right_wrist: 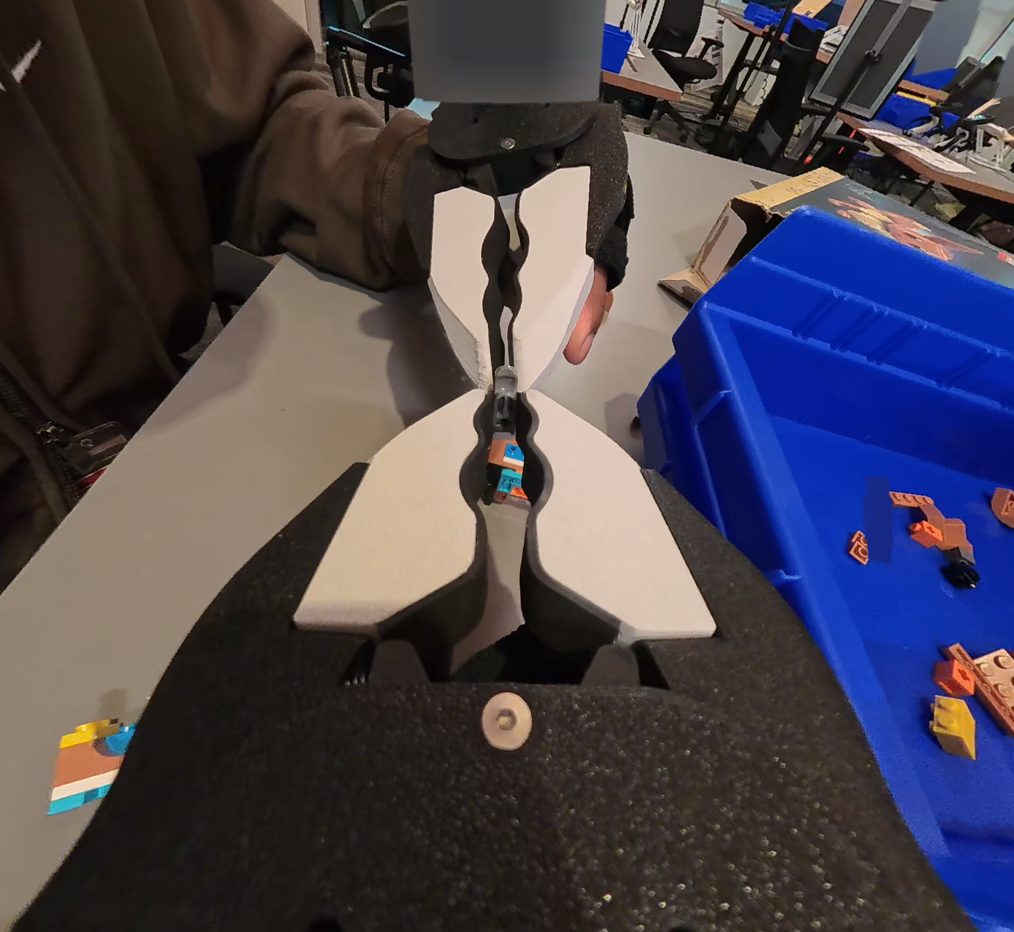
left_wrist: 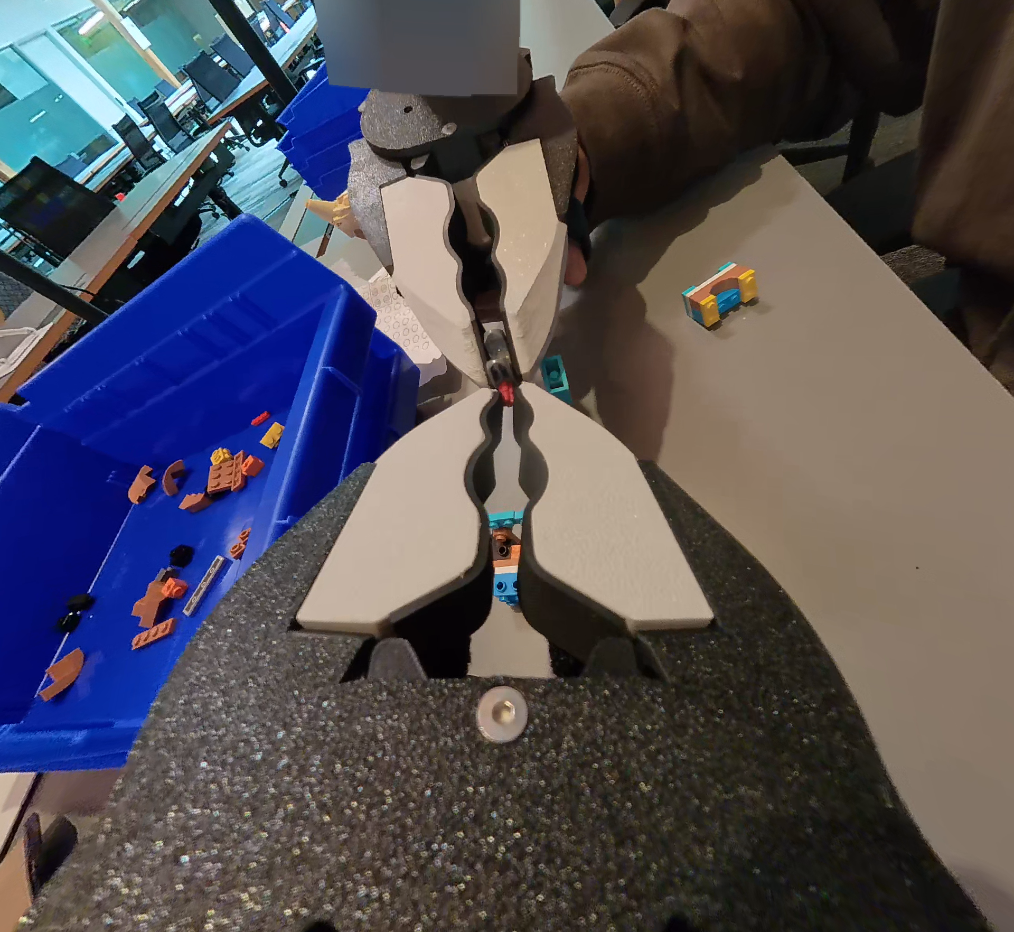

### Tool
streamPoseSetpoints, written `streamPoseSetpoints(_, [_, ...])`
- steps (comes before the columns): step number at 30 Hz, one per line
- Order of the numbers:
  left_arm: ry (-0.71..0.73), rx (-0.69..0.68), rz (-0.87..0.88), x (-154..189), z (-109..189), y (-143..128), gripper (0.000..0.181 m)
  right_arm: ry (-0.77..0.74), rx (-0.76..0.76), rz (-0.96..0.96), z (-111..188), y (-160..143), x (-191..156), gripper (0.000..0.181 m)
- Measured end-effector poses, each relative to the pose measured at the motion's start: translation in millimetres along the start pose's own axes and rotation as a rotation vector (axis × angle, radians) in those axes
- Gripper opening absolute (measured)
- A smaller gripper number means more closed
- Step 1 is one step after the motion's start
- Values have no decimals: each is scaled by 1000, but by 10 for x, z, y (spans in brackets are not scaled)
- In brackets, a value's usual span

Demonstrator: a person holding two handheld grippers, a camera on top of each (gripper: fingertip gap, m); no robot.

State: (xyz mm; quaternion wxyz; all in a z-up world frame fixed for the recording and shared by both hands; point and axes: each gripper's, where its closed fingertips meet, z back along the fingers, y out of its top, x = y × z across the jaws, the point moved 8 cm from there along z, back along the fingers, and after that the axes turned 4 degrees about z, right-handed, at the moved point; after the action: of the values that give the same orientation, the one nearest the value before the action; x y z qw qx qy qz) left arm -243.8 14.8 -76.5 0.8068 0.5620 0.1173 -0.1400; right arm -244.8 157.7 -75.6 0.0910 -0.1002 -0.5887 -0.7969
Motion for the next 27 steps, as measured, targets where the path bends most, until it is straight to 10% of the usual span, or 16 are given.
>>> streamPoseSetpoints(20, [-7,29,-50,20,70,107,4,-18,-50,81,61,160,-62,8])
streamPoseSetpoints(27, [214,164,103,-413,756,64,3,-176,27,84,589,225,103,8])
